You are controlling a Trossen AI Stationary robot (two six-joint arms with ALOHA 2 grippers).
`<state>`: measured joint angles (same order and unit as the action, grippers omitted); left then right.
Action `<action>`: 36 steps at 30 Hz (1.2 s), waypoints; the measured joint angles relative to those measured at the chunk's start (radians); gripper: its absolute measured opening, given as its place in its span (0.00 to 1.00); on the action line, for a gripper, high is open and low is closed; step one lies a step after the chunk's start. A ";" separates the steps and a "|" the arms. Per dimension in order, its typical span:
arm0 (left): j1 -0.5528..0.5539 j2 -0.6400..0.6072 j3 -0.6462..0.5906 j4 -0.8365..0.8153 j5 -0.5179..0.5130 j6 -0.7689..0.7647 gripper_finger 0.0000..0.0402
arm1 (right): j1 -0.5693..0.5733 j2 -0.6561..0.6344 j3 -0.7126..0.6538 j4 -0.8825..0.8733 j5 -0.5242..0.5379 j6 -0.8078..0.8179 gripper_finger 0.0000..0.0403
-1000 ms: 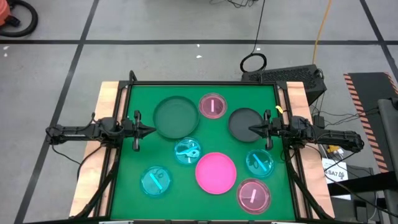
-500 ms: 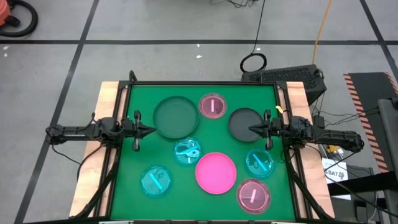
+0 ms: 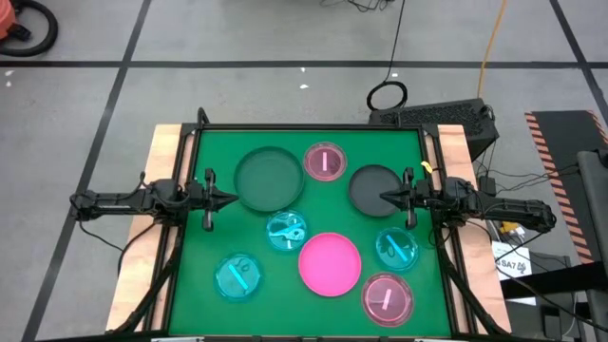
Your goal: Stack plastic plates
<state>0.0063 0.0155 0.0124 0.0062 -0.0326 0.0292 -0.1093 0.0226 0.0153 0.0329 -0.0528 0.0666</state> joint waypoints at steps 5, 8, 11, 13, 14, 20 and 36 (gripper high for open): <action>0.000 0.000 -0.001 0.015 -0.001 0.000 0.00 | 0.000 0.000 0.000 0.000 0.000 0.000 0.02; 0.000 0.000 -0.001 0.017 -0.001 0.000 0.00 | 0.000 0.000 0.000 0.000 0.000 0.000 0.02; 0.000 0.000 -0.001 0.018 -0.001 0.000 0.00 | 0.000 0.000 0.000 0.000 0.000 0.000 0.02; 0.000 0.000 -0.002 0.024 -0.001 0.000 0.00 | 0.000 0.000 0.000 0.000 0.000 0.000 0.02; 0.000 0.000 -0.002 0.030 -0.001 0.000 0.00 | 0.000 0.000 0.000 0.000 0.000 0.000 0.02; 0.000 0.000 -0.002 0.067 -0.001 -0.048 0.00 | 0.000 0.000 0.000 0.000 0.000 0.000 0.02; -0.001 0.181 0.365 -0.238 -0.021 -0.087 0.00 | 0.000 0.000 0.000 0.000 0.000 0.000 0.02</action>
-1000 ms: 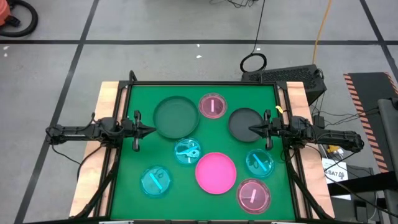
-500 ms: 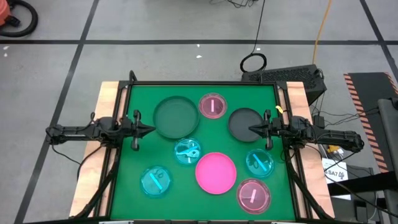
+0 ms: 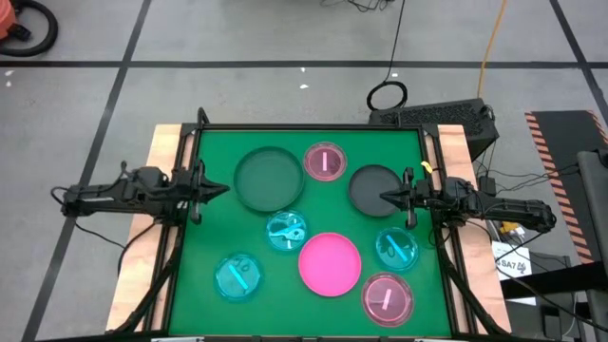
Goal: Stack plastic plates
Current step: Stack the pink plate on the green plate
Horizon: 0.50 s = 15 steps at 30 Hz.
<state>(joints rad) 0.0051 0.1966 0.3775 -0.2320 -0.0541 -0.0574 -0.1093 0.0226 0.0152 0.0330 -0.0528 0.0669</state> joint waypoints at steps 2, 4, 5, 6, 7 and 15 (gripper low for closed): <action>0.000 0.046 0.075 -0.054 -0.006 0.000 0.00 | 0.000 0.000 0.000 0.000 0.000 0.000 0.02; 0.000 0.094 0.146 -0.090 -0.023 -0.002 0.00 | 0.000 0.000 0.000 0.000 0.000 0.000 0.02; 0.000 0.118 0.179 -0.099 -0.032 -0.002 0.00 | 0.000 0.000 0.000 0.000 0.000 0.000 0.02; 0.000 0.141 0.211 -0.110 -0.045 -0.002 0.00 | 0.000 0.000 0.000 0.000 0.000 0.000 0.02; 0.000 0.165 0.241 -0.115 -0.056 -0.002 0.00 | 0.000 0.000 0.000 0.000 0.000 0.000 0.02; 0.000 0.344 0.444 -0.119 -0.110 -0.027 0.00 | 0.000 0.000 0.000 0.002 0.000 0.000 0.02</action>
<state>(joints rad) 0.0051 0.5405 0.8212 -0.3512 -0.1636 -0.0849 -0.1093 0.0223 0.0154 0.0350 -0.0528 0.0669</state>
